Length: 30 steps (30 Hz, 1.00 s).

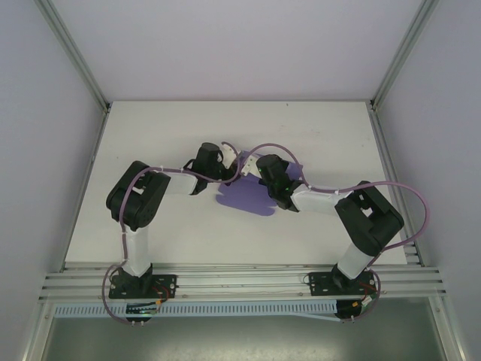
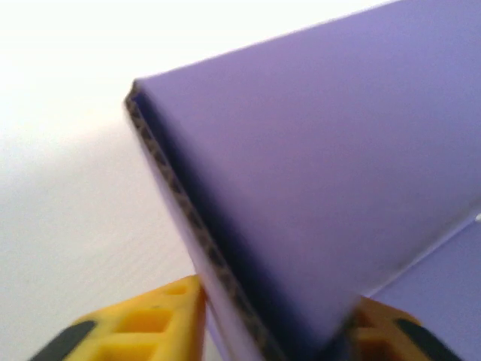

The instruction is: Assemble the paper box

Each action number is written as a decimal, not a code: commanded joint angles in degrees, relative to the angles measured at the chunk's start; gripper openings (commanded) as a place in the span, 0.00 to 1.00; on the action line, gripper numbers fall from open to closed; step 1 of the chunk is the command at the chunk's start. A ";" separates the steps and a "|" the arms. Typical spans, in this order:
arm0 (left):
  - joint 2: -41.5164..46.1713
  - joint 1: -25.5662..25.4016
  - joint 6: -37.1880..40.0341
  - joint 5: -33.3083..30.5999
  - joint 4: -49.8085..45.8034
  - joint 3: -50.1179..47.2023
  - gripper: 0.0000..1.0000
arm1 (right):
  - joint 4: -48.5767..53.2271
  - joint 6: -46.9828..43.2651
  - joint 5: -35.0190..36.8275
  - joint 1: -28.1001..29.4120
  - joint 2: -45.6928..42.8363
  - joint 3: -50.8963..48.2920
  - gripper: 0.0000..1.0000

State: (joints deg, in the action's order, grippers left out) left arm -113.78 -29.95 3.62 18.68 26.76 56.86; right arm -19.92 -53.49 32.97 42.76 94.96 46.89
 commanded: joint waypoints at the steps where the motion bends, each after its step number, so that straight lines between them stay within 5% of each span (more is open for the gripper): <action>1: -2.06 -1.35 -1.99 2.42 -0.72 1.29 0.12 | 4.15 2.16 -10.71 2.24 0.90 0.33 0.00; 8: -3.02 -4.37 -4.86 -14.94 -4.89 3.02 0.07 | 5.37 5.91 -9.06 2.89 0.85 1.37 0.00; 10: -3.74 -5.23 -8.74 -20.09 -6.49 3.34 0.00 | 5.86 7.83 -9.50 3.07 0.79 1.63 0.00; 20: -4.71 -7.05 -26.20 -37.62 -14.62 6.67 0.00 | 8.21 12.02 -6.65 4.14 3.02 3.23 0.00; 27: -2.74 -7.90 -21.79 -34.15 -11.88 4.05 0.00 | 8.17 12.54 -6.49 4.04 2.44 3.08 0.00; 29: -1.37 -7.84 -20.40 -30.15 -8.56 1.93 0.26 | 8.12 12.71 -7.06 4.02 1.83 2.60 0.00; 30: -0.74 -7.78 -20.78 -29.34 -8.20 1.60 0.28 | 8.47 12.56 -7.29 4.00 1.56 2.44 0.00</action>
State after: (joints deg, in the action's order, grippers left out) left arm -114.74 -38.50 -16.10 -12.64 19.59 61.23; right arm -16.05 -43.94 33.98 43.75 96.29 50.22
